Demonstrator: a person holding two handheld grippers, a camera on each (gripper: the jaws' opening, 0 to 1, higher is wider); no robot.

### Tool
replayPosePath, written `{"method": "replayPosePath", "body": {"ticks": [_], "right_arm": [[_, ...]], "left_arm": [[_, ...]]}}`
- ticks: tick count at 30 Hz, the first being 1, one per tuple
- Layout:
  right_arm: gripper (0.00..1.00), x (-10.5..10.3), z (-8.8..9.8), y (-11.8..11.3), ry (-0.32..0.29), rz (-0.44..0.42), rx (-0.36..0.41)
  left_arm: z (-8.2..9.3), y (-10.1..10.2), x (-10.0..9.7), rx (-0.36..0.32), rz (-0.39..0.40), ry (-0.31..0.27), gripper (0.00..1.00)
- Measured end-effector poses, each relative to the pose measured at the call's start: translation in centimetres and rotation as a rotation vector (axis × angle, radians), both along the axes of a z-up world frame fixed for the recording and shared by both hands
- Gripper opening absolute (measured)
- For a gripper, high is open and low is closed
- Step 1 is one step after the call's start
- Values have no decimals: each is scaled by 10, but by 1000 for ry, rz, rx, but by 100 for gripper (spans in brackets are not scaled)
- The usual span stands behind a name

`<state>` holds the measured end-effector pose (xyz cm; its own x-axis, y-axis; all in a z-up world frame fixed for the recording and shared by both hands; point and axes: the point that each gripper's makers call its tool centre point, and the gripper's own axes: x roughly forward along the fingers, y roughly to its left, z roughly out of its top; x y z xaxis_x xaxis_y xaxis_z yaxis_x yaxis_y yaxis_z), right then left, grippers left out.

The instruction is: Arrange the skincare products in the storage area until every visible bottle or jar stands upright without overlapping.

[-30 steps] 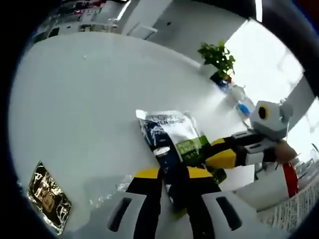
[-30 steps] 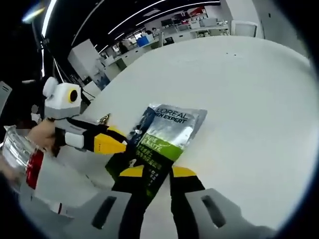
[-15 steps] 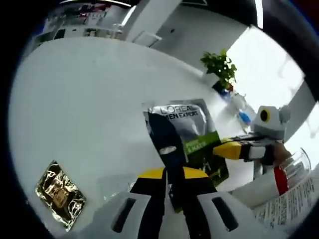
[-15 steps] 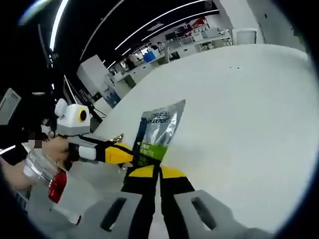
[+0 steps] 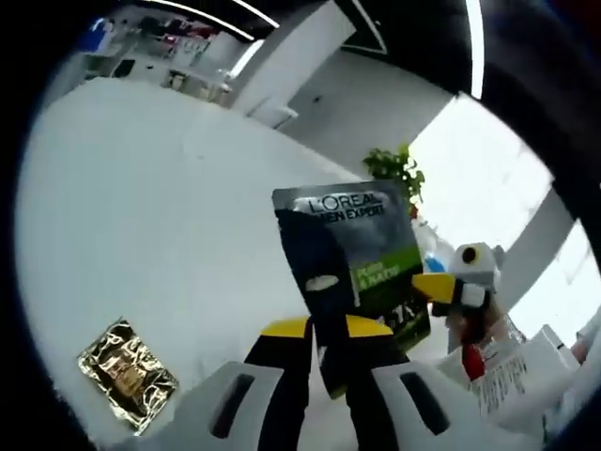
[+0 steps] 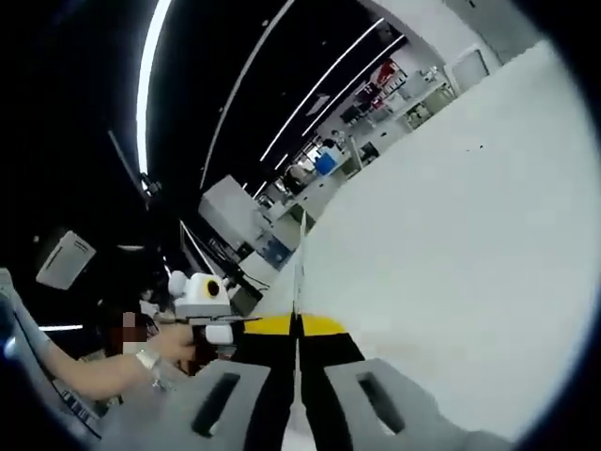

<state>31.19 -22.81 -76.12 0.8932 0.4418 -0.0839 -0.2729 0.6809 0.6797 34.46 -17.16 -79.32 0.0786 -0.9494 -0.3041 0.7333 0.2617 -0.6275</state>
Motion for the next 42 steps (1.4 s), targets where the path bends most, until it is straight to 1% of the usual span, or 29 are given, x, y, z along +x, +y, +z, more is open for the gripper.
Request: {"method": "replayPosePath", "body": {"ticks": [2, 3, 4, 5, 8, 11, 13, 14, 15, 16, 17, 19, 20, 21, 24, 25, 27, 29, 33, 34, 37, 38, 40, 41, 42], "right_arm": [[1, 0, 9, -3, -34, -12, 39], [1, 0, 12, -3, -47, -11, 51], [1, 0, 20, -4, -75, -16, 79], [1, 0, 22, -5, -84, -18, 88], [1, -3, 36, -6, -128, -15, 138], [1, -4, 42, -6, -144, -14, 150], [1, -5, 48, -5, -164, -7, 155], [1, -5, 53, -4, -175, -7, 176], [1, -5, 57, -3, -187, -6, 188], [1, -6, 61, -2, -202, 2, 200], [1, -6, 64, 0, -204, 5, 196], [1, -8, 71, 2, -226, 12, 187], [1, -9, 72, 2, -227, 10, 188], [1, -10, 75, 0, -239, 4, 201], [1, -11, 79, -5, -248, -11, 224], [1, -11, 81, -6, -254, -11, 230], [1, -11, 85, -6, -266, -13, 250], [1, -12, 87, -5, -271, -11, 246], [1, -15, 99, -1, -316, 8, 272], [1, -16, 102, 1, -322, 18, 280], [1, -17, 108, 6, -331, 35, 298], [2, -18, 110, 8, -343, 43, 297], [3, -20, 115, 12, -359, 66, 306], [4, -20, 116, 13, -360, 65, 305], [4, -19, 116, 13, -362, 53, 293]], "left_arm": [[10, -3, -2, -39, -6, 12, 17], [18, -5, -2, -75, -5, 24, 20], [23, -7, -2, -98, -9, 22, 22], [28, -7, -2, -116, -12, 19, 24], [36, -8, -1, -132, -14, 19, 25], [44, -8, 3, -146, -1, 23, 26], [56, -10, -1, -183, -15, 37, 23], [61, -11, -3, -199, -23, 40, 22], [62, -11, 0, -210, -26, 43, 22], [64, -12, 1, -210, -26, 38, 22], [68, -13, 5, -216, -26, 22, 22], [74, -14, 10, -217, -21, 18, 19], [77, -13, 11, -220, -19, 21, 17], [80, -12, 14, -224, -18, 26, 14], [95, -9, 15, -261, -29, 55, 6], [102, -8, 13, -269, -39, 51, 6], [112, -7, 9, -270, -60, 25, 3], [121, -5, 6, -276, -78, 15, 0], [144, -2, -5, -277, -109, -35, 0], [151, 0, -8, -278, -119, -41, 0], [165, 3, -15, -269, -123, -30, 0], [169, 4, -18, -268, -126, -42, 0], [179, 7, -21, -268, -125, -94, 0], [183, 9, -24, -268, -124, -94, 0], [190, 12, -25, -281, -113, -108, 0]]}}
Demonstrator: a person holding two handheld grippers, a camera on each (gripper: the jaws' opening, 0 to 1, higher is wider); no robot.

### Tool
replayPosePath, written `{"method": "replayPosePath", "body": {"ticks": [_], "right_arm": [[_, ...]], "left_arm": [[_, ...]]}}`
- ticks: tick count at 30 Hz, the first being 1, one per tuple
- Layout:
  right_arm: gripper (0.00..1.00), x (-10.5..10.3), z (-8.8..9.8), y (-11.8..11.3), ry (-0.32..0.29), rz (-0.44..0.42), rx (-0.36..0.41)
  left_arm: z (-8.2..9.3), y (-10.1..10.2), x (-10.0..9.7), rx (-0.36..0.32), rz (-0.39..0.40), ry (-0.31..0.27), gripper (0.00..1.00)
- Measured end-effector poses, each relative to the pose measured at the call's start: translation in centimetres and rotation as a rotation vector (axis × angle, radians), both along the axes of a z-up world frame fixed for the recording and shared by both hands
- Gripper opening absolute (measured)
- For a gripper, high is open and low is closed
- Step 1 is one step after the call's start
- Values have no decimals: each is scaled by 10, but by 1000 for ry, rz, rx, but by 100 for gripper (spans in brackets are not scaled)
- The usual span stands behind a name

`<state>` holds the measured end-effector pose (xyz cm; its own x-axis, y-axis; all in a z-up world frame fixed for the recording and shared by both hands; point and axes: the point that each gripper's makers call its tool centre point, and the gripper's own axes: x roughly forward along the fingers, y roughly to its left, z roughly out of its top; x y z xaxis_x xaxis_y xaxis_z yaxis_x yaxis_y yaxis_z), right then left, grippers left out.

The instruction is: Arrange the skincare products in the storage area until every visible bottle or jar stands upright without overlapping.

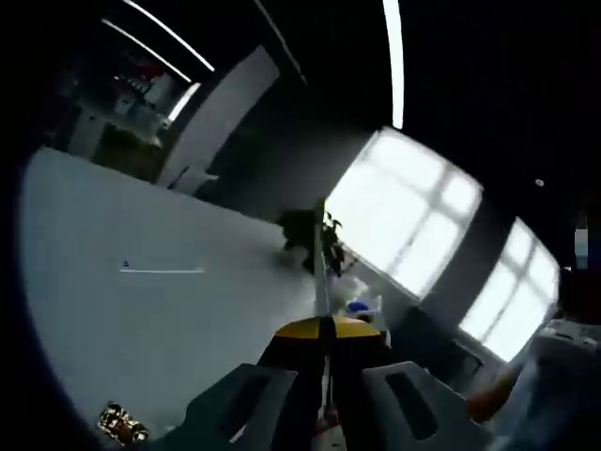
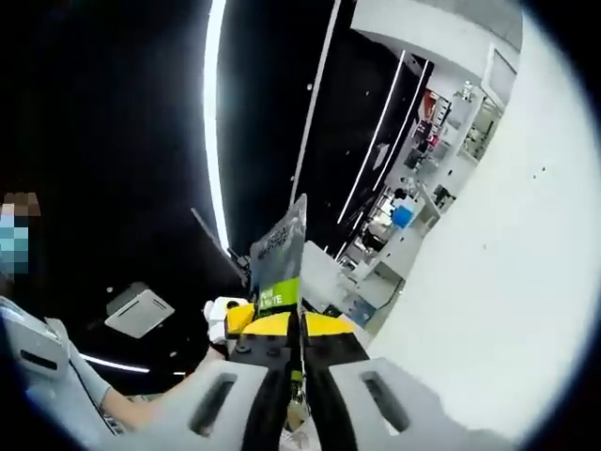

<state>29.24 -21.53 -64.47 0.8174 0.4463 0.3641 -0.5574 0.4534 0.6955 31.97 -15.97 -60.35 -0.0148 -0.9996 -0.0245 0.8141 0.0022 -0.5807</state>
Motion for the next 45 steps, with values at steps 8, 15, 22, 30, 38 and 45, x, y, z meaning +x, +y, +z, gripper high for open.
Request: {"method": "replayPosePath", "body": {"ticks": [8, 15, 22, 30, 38, 45], "right_arm": [[4, 11, -20, -5, 86, -12, 0], [3, 18, -37, -16, 170, -45, 21], [4, 20, -49, -11, 215, -54, -68], [4, 19, -54, -9, 237, -47, -77], [3, 19, -57, -13, 246, -49, -75], [3, 18, -56, -14, 247, -51, -77]], "left_arm": [[23, 36, -3, -26, 78, -22, 0], [19, 85, 3, 13, 184, -8, 0], [-23, 125, 8, 113, 270, 72, 0], [-83, 150, 0, 178, 317, 286, 0], [-138, 156, -23, 294, 304, 354, 0], [-171, 151, -37, 344, 297, 438, 0]]}}
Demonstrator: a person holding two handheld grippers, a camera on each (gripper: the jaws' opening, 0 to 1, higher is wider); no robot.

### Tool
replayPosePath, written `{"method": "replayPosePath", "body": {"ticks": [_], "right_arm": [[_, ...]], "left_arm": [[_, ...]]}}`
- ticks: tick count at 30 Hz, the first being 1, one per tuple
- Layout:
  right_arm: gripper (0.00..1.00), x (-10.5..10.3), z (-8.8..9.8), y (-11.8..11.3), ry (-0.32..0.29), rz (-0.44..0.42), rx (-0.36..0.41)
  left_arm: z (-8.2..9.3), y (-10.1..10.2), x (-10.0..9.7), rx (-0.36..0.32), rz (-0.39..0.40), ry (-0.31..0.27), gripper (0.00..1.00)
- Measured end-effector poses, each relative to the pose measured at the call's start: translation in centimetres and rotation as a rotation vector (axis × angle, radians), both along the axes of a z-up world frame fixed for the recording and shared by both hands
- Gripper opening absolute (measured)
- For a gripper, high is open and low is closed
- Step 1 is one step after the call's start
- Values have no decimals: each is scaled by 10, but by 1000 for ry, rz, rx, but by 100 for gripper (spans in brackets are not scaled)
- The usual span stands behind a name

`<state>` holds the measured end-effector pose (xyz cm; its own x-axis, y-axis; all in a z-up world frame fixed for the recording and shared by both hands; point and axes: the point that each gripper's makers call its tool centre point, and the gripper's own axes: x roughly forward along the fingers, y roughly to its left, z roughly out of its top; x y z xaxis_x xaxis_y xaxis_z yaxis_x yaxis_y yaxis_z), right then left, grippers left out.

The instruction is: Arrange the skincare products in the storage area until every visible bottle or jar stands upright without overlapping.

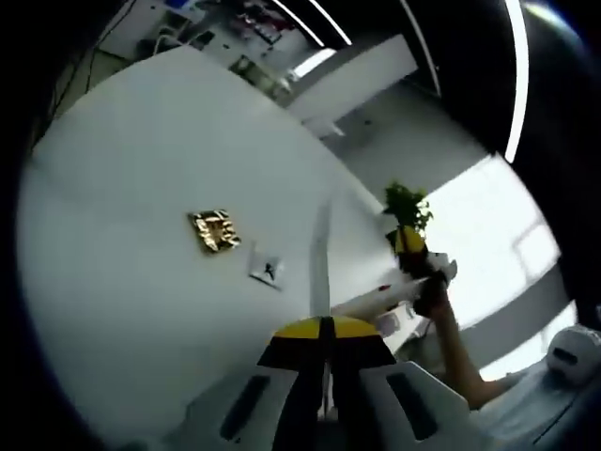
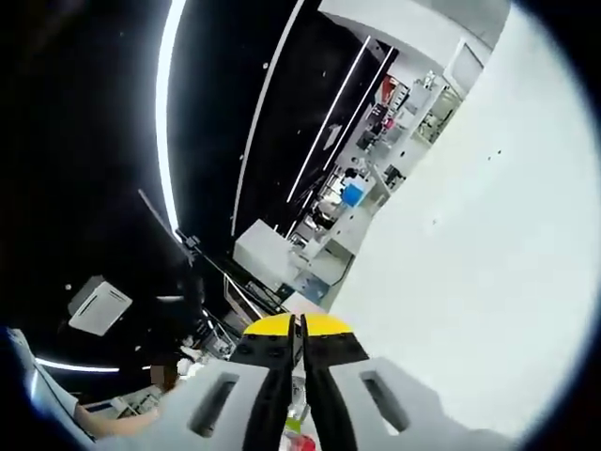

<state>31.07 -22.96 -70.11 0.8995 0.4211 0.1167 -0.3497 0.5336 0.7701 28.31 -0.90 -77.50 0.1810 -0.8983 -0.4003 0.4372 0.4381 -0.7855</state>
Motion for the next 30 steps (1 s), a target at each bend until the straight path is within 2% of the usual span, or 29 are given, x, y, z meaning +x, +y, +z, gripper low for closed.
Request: {"method": "replayPosePath", "body": {"ticks": [4, 13, 17, 20, 25, 30], "right_arm": [[2, 0, 1, -3, -3, -6, 0], [2, -3, 1, -4, 2, -19, -22], [4, -4, -1, -2, 12, -22, -83], [4, -5, -3, -1, 20, -18, -101], [5, -5, -3, 4, 23, -4, -111], [4, -6, -5, 6, 28, 3, -111]], "left_arm": [[-18, -5, -7, 57, -13, 29, 0], [-39, -18, -16, 119, -45, 48, 0], [-46, -22, -16, 112, -38, 75, 0], [-48, -28, -17, 97, -31, 90, 0], [-56, -33, -21, 153, -63, 69, 0], [-57, -34, -15, 169, -50, 26, 0]]}}
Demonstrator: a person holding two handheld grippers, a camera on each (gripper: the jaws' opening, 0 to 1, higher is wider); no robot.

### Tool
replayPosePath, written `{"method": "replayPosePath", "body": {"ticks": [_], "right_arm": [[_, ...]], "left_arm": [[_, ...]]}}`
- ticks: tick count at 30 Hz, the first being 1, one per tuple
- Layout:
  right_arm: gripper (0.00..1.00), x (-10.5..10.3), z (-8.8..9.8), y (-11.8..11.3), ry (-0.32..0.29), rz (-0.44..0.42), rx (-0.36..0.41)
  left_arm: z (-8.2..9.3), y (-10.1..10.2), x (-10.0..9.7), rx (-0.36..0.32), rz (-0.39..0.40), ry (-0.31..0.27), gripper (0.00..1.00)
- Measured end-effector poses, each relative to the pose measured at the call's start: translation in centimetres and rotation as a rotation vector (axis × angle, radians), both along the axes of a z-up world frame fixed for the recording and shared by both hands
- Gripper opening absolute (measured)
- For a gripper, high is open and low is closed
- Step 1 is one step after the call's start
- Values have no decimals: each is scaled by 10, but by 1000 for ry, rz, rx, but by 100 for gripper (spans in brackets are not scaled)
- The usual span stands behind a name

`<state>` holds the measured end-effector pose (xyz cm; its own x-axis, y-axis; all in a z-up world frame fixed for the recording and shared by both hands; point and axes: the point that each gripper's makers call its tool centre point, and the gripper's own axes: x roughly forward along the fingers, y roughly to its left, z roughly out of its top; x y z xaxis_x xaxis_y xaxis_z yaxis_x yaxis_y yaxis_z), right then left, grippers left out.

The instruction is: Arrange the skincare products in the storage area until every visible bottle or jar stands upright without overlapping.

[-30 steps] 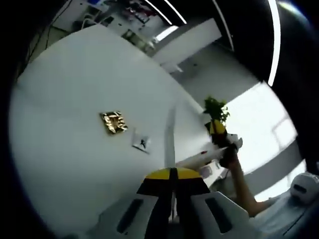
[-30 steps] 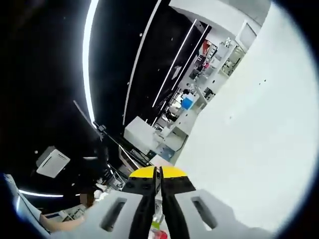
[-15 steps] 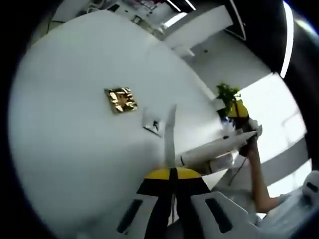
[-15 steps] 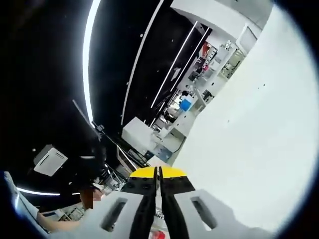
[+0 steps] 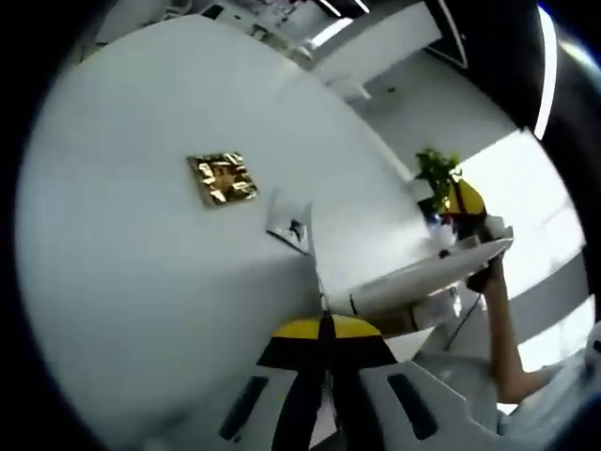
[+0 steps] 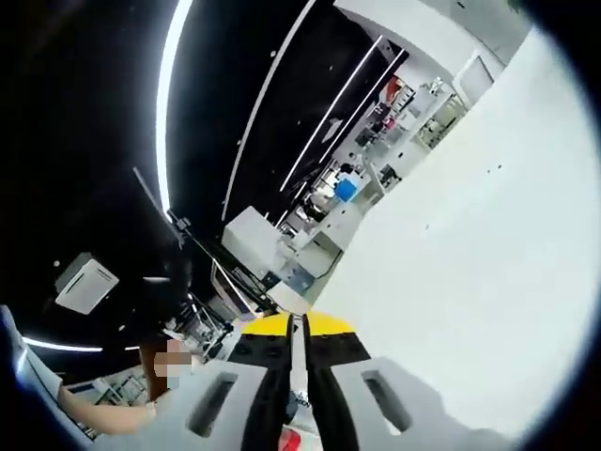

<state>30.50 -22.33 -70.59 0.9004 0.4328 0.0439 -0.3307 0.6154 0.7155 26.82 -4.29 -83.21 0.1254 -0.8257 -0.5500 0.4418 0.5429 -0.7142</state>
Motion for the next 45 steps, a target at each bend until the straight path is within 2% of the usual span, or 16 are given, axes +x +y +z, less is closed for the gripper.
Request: {"method": "replayPosePath", "body": {"ticks": [2, 7, 16, 18, 22, 27, 33, 40, 45], "right_arm": [[4, 0, 0, 1, 1, 1, -4], [4, -1, 0, 3, 1, 8, -3], [4, -2, -4, 8, 17, 20, -21], [4, -2, -4, 9, 19, 22, -24], [4, -2, -3, 7, 19, 17, -24], [4, -3, -2, 7, 18, 17, -29], [4, -4, -2, 10, 18, 26, -41], [3, -4, -3, 13, 24, 28, -68], [4, -5, -12, 18, 48, 41, -132]], "left_arm": [[-5, 3, 2, 30, -13, -35, 0], [-22, 15, 4, 154, -63, -136, 1], [-42, 20, 7, 238, -96, -188, 10], [-46, 20, 7, 248, -96, -180, 11], [-42, 20, 7, 262, -111, -214, 13], [-37, 19, 8, 304, -147, -279, 27], [-38, 19, 3, 362, -220, -321, 33], [-27, 26, 8, 364, -222, -372, 40], [1, 23, 8, 300, -195, -437, 40]]}}
